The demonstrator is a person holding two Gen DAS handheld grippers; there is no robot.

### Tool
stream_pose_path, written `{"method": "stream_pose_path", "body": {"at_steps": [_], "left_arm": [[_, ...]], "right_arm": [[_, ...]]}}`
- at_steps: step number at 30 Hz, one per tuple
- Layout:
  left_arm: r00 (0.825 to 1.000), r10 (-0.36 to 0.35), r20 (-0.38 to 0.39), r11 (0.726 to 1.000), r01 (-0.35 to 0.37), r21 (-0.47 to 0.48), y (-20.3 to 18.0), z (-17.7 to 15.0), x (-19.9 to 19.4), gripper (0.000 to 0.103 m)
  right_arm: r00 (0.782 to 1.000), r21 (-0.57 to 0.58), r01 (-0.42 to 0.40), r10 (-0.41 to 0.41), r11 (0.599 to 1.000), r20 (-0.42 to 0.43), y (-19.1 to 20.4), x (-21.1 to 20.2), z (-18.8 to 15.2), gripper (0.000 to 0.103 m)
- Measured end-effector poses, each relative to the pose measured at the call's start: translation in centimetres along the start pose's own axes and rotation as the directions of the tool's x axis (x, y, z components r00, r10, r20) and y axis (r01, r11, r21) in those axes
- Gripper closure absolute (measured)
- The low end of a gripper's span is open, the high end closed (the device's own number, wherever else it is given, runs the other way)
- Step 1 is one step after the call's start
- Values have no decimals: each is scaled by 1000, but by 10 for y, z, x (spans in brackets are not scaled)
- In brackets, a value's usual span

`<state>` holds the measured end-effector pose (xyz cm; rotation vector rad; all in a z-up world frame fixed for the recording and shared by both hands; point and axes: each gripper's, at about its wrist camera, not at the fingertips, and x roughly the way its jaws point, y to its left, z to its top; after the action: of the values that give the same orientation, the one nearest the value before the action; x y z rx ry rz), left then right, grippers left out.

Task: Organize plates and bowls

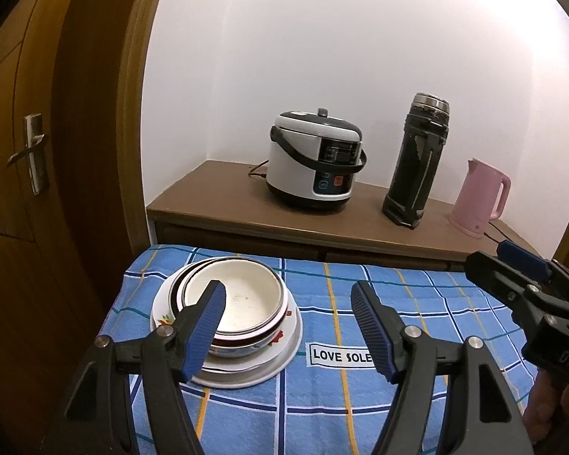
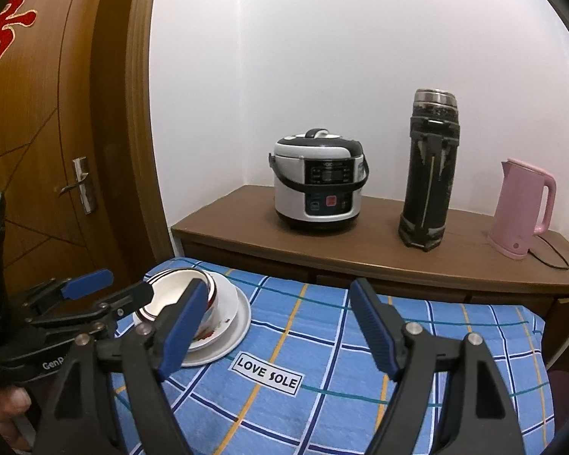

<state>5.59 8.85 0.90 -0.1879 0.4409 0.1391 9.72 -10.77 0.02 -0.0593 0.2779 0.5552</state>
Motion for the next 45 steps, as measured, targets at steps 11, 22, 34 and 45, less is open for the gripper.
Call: {"method": "stream_pose_path", "body": {"at_steps": [11, 22, 34, 45], "left_arm": [[1000, 11, 7, 999, -12, 48, -15, -2, -10, 25], [1000, 17, -10, 998, -16, 62, -24, -2, -13, 25], [1000, -15, 7, 997, 14, 73, -35, 0, -22, 25], [999, -33, 22, 996, 31, 81, -45, 5, -29, 25]], "right_arm": [[1000, 20, 10, -11, 1000, 26, -11, -16, -4, 21], [999, 39, 16, -18, 999, 45, -23, -29, -8, 19], [997, 34, 22, -25, 999, 76, -28, -42, -6, 19], [994, 37, 26, -30, 999, 102, -34, -54, -3, 19]]}}
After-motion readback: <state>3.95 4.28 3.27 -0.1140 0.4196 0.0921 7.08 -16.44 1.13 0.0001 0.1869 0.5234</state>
